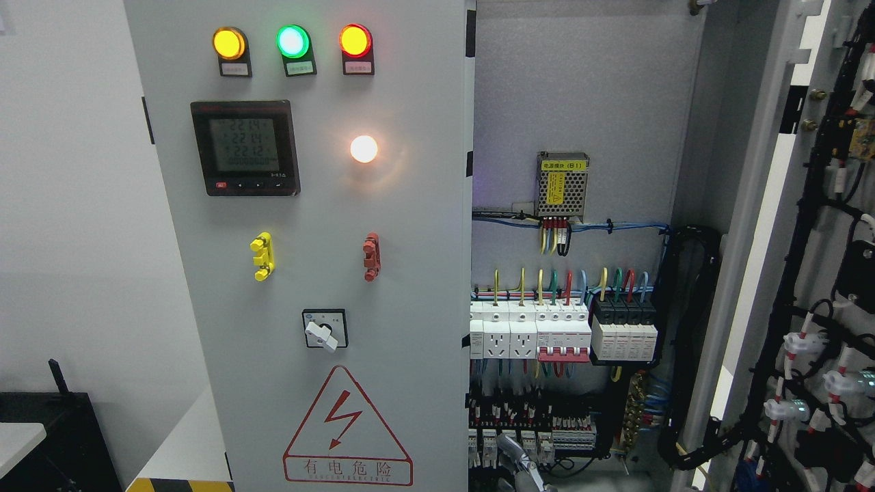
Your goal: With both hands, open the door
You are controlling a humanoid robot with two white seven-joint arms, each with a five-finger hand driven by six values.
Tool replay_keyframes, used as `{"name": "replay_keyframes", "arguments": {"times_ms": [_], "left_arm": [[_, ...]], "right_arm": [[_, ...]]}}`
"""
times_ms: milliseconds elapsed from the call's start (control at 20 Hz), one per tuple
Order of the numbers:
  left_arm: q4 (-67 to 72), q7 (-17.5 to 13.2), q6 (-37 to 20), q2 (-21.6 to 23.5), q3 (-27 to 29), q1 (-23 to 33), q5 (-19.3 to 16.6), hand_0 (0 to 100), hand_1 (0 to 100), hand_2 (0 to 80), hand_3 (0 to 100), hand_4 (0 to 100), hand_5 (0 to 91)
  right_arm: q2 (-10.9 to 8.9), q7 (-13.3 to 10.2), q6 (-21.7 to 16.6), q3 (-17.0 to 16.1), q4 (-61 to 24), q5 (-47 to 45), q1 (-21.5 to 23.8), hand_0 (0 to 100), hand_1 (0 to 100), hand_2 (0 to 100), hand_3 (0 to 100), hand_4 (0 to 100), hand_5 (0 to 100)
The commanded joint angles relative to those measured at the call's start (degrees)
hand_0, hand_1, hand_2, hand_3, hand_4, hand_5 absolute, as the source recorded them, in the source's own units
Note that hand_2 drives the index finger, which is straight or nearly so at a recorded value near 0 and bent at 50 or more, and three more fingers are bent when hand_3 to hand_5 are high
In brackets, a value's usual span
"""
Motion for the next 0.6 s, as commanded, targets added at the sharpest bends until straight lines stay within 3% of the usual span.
{"name": "replay_keyframes", "arguments": {"times_ms": [0, 551], "left_arm": [[0.0, 0.0, 0.0, -1.9, 0.0, 0.0, -0.4, 0, 0, 0.0, 0, 0, 0.0], [0.0, 0.0, 0.0, -1.9, 0.0, 0.0, -0.4, 0, 0, 0.0, 0, 0, 0.0]], "right_arm": [[0.48, -0.1, 0.1, -2.6, 5.4, -0.2, -4.0, 39, 0, 0, 0, 0, 0], [0.13, 0.2, 0.5, -2.6, 12.2, -0.6, -8.3, 39, 0, 0, 0, 0, 0]]}}
